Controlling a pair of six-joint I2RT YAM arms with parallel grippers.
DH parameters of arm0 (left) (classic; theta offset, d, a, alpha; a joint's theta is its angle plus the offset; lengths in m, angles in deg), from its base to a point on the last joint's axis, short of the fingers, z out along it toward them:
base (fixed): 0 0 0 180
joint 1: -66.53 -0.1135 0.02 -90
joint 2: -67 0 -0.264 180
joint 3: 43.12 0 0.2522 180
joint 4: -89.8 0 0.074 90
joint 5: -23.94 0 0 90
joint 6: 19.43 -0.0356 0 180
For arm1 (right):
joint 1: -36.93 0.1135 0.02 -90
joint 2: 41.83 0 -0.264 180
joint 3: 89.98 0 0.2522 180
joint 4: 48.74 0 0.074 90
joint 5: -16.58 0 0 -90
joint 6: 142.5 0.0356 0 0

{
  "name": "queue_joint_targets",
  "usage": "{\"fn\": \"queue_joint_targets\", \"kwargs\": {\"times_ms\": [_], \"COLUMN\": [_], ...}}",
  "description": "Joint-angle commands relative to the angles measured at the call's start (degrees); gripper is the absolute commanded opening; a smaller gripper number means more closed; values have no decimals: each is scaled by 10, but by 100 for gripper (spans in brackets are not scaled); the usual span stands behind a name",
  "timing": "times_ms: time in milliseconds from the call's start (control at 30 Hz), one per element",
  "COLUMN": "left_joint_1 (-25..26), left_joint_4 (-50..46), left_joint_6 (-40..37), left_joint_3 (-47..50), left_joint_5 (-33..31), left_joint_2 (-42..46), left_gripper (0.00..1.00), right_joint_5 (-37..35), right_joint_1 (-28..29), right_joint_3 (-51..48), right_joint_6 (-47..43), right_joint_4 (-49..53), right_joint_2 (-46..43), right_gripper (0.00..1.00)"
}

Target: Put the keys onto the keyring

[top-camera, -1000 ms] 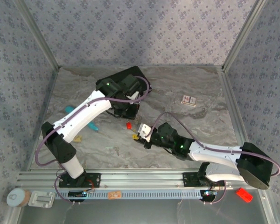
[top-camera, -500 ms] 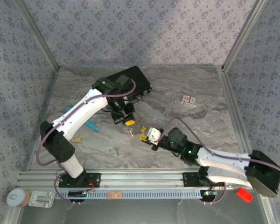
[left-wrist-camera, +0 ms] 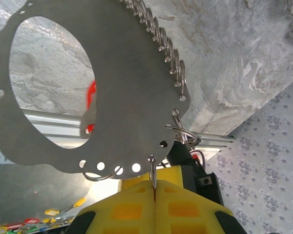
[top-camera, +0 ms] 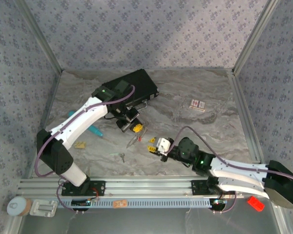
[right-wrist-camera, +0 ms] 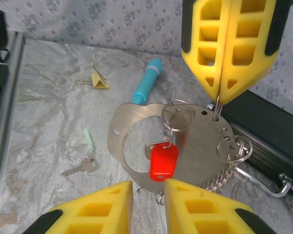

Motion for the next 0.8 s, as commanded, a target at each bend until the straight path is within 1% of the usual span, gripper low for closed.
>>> {"fn": "queue_joint_targets", "kwargs": {"times_ms": [0, 200, 300, 633, 767], "left_joint_1": [-2, -3, -2, -2, -2], "left_joint_4": [22, 24, 25, 49, 43], "left_joint_6": [83, 94, 94, 112, 112], "left_joint_3": [4, 18, 22, 35, 31], "left_joint_5": [27, 35, 37, 46, 46], "left_joint_2": [27, 36, 40, 47, 45], "left_gripper": [0, 0, 0, 0, 0], "right_joint_5": [-49, -59, -67, -60, -54], "right_joint_1": [3, -5, -11, -22, -22], "right_joint_3": [31, 42, 45, 52, 59], "right_joint_6": [19, 9, 7, 11, 11], "right_joint_4": [-80, -126, -135, -150, -159], "right_joint_2": [36, 74, 85, 100, 114], "right_gripper": [25, 28, 28, 26, 26]}}
